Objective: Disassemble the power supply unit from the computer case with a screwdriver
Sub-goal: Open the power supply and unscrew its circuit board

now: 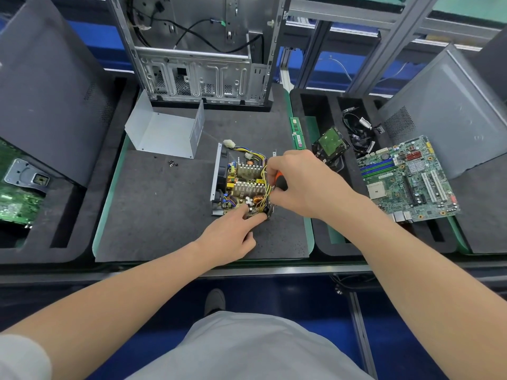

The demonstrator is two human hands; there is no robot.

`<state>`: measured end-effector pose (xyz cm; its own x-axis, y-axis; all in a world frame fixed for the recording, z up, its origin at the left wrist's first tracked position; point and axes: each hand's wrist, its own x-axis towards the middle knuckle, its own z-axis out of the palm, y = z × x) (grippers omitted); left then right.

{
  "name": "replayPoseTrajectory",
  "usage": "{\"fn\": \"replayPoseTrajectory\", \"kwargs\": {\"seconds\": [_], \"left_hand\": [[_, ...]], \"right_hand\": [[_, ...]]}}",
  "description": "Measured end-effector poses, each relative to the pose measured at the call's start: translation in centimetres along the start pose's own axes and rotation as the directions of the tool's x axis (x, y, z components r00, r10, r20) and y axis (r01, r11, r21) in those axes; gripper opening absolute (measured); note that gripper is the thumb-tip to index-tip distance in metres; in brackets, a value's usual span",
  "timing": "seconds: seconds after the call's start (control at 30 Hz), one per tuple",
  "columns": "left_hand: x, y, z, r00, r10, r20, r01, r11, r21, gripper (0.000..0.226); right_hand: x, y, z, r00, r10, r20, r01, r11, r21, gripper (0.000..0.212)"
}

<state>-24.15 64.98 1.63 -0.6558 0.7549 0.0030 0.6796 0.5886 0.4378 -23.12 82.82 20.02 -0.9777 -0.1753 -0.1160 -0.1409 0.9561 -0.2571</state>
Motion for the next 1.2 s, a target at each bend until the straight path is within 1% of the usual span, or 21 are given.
{"fn": "replayPoseTrajectory", "kwargs": {"seconds": [0.13,0.23,0.27,0.33,0.4,0.47,0.53,0.7,0.83,0.93,1.2], "left_hand": [[-0.1,-0.2,-0.2,1.0,-0.003,-0.003,0.003,0.999,-0.044,0.051],[-0.4,-0.3,-0.6,0.999,-0.029,-0.04,0.022,0.984,-0.176,0.044],[-0.5,-0.2,-0.7,0.995,-0.056,-0.081,0.035,0.971,-0.238,0.04],[-0.6,0.4,-0.7,0.964,-0.147,-0.221,0.064,0.936,-0.345,0.028],[-0.2,1.4,-0.6,0.903,-0.244,-0.354,0.106,0.924,-0.368,0.017],[0.4,2.4,-0.6,0.859,-0.309,-0.407,0.152,0.915,-0.374,0.012],[1.1,2.8,-0.5,0.848,-0.337,-0.408,0.161,0.899,-0.407,0.013],[1.9,2.4,-0.6,0.879,-0.298,-0.373,0.1,0.878,-0.467,0.037],[1.9,1.9,-0.9,0.903,-0.258,-0.344,0.098,0.902,-0.419,0.049],[2.0,1.9,-1.1,0.916,-0.24,-0.32,0.105,0.916,-0.388,0.051],[1.8,2.2,-1.3,0.922,-0.245,-0.3,0.113,0.911,-0.396,0.053]], "right_hand": [[-0.2,-0.2,0.3,0.999,-0.035,0.011,0.035,0.999,-0.036,0.008],[-0.2,-0.2,0.3,0.999,-0.039,0.009,0.039,0.999,-0.028,0.01],[-0.2,0.0,0.2,1.0,-0.028,-0.012,0.028,1.0,-0.012,0.01],[-0.4,0.3,0.1,0.997,-0.003,-0.076,0.005,0.999,0.033,0.012],[-0.7,0.5,0.2,0.991,-0.004,-0.136,0.014,0.997,0.073,0.015],[-0.9,0.4,0.2,0.985,-0.019,-0.173,0.035,0.996,0.088,0.015],[-0.8,0.3,0.3,0.983,-0.017,-0.185,0.033,0.996,0.084,0.015],[-0.6,0.4,0.5,0.983,-0.019,-0.183,0.031,0.998,0.06,0.016],[-0.5,0.8,0.7,0.979,-0.047,-0.2,0.064,0.995,0.077,0.014],[-0.5,0.8,1.0,0.977,-0.064,-0.202,0.08,0.995,0.068,0.013],[-0.5,1.3,1.1,0.974,-0.07,-0.217,0.085,0.995,0.059,0.013]]}}
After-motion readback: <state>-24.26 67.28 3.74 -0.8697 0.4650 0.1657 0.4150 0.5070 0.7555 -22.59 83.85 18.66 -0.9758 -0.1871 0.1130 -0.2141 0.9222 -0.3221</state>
